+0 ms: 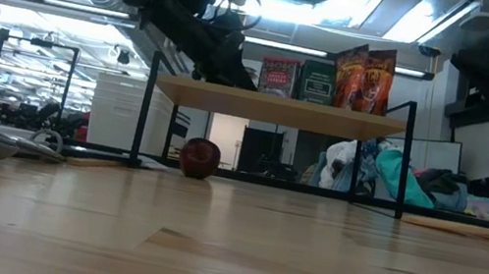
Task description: Shelf spices
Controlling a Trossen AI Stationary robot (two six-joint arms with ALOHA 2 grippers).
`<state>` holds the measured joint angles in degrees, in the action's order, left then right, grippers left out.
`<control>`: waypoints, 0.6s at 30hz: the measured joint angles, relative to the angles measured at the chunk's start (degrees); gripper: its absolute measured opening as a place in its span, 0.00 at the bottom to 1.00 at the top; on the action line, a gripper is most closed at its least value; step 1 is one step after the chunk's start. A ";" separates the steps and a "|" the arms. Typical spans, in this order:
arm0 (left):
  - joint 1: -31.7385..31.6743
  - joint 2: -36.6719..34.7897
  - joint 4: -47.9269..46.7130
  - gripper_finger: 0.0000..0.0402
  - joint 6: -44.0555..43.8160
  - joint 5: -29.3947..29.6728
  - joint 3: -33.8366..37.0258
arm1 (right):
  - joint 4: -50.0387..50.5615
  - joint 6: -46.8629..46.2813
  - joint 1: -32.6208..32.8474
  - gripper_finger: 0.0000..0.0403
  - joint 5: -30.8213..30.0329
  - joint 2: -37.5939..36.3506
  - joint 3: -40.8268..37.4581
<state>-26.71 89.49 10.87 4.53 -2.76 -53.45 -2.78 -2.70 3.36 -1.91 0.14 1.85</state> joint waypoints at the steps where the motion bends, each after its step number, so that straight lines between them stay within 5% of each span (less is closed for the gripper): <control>1: 0.20 0.00 0.00 0.46 0.00 0.04 0.00 | 0.01 0.00 0.00 0.13 0.01 0.01 0.00; 18: 4.76 -3.62 -5.57 0.45 0.11 7.86 0.08 | 0.04 0.00 0.02 0.13 0.02 0.02 0.00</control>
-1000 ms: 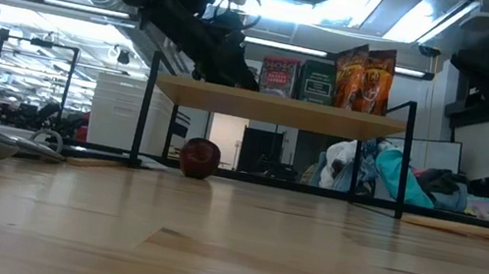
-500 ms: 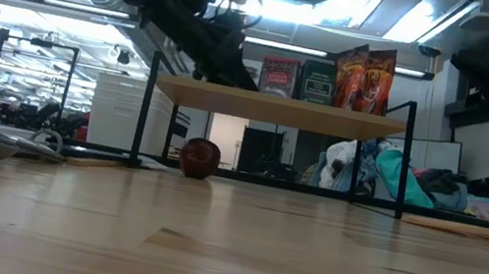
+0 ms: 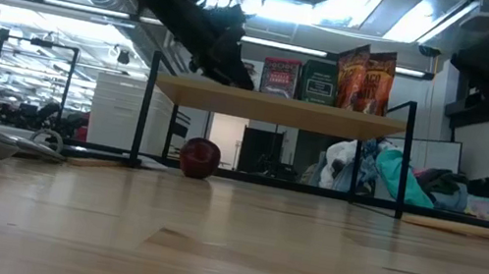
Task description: Shelf spices
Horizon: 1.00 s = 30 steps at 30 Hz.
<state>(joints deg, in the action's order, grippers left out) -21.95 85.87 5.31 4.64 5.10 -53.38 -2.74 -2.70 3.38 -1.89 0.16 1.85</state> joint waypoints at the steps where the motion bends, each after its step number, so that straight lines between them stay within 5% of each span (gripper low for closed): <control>1: 0.38 -0.75 -0.52 0.45 -0.18 0.67 0.01 | 0.00 0.00 -0.01 0.13 0.00 0.00 0.00; 13: 9.43 -8.80 -5.83 0.45 -1.46 11.72 0.01 | 0.31 0.00 -0.02 0.13 0.00 -0.01 0.00; 30: 30.11 -11.57 -11.64 0.46 -11.90 32.81 -0.01 | 0.31 0.00 0.00 0.13 0.00 0.00 0.00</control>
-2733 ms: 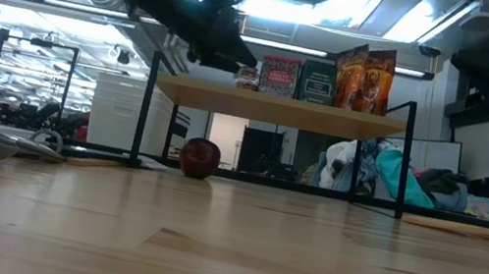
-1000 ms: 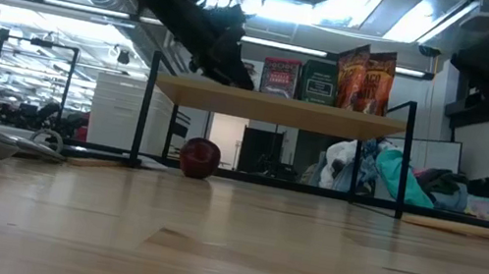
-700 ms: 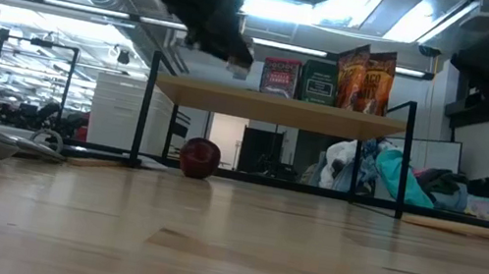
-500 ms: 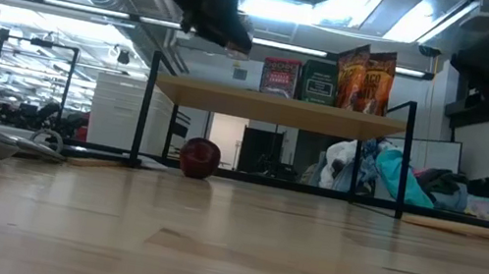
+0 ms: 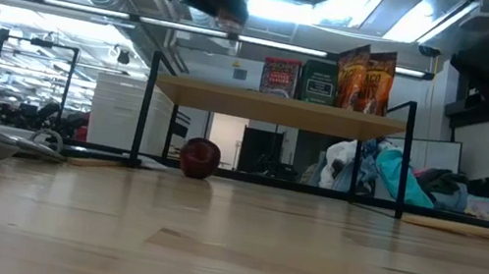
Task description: Shelf spices
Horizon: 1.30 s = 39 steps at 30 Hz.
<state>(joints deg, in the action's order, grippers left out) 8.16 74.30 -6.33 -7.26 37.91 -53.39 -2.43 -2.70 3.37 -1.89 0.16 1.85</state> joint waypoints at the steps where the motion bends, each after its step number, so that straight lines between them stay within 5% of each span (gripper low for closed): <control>1: 1.09 0.03 -0.27 0.46 -1.25 0.87 0.00 | 0.02 0.00 -0.02 0.13 0.00 0.00 0.00; 17: 12.14 8.28 -0.41 0.46 -15.38 7.71 0.44 | 1.41 -0.01 -0.01 0.13 -0.02 -0.02 0.00; 39: 10.80 27.44 20.01 0.46 -17.01 5.13 0.46 | 3.89 -0.01 -0.02 0.13 0.00 -0.02 0.00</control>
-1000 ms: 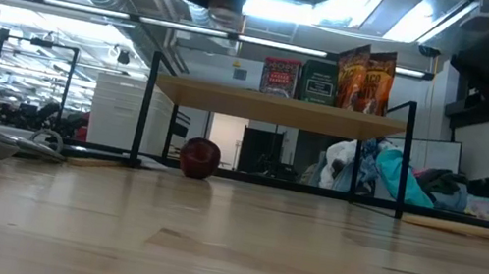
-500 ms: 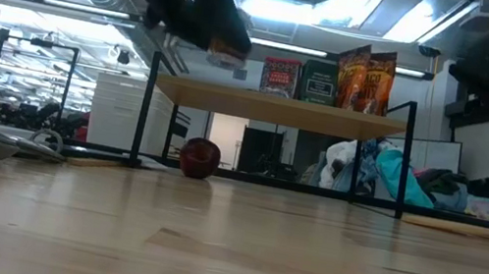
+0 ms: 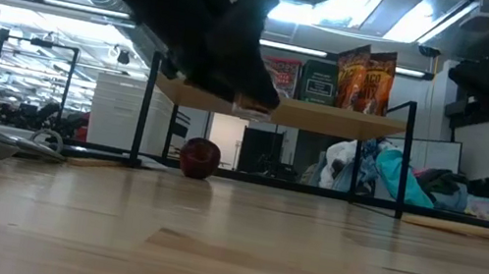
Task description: Shelf spices
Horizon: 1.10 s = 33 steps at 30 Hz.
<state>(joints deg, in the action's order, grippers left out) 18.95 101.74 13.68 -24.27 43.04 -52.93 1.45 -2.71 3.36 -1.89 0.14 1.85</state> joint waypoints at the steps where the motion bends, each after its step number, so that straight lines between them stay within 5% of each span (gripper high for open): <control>1: -0.35 0.64 1.21 0.46 0.37 -0.59 0.00 | 0.00 0.01 0.02 0.13 0.00 0.00 0.00; 22: -9.73 13.72 20.23 0.46 5.22 -18.02 0.07 | 0.04 0.00 0.02 0.13 0.00 0.01 0.00; 33: -11.16 17.05 24.69 0.47 6.19 -20.89 0.00 | 0.06 0.00 0.01 0.13 0.00 0.01 0.00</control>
<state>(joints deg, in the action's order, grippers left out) 7.79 118.79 38.37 -18.08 22.15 -52.93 1.51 -2.71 3.36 -1.89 0.15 1.85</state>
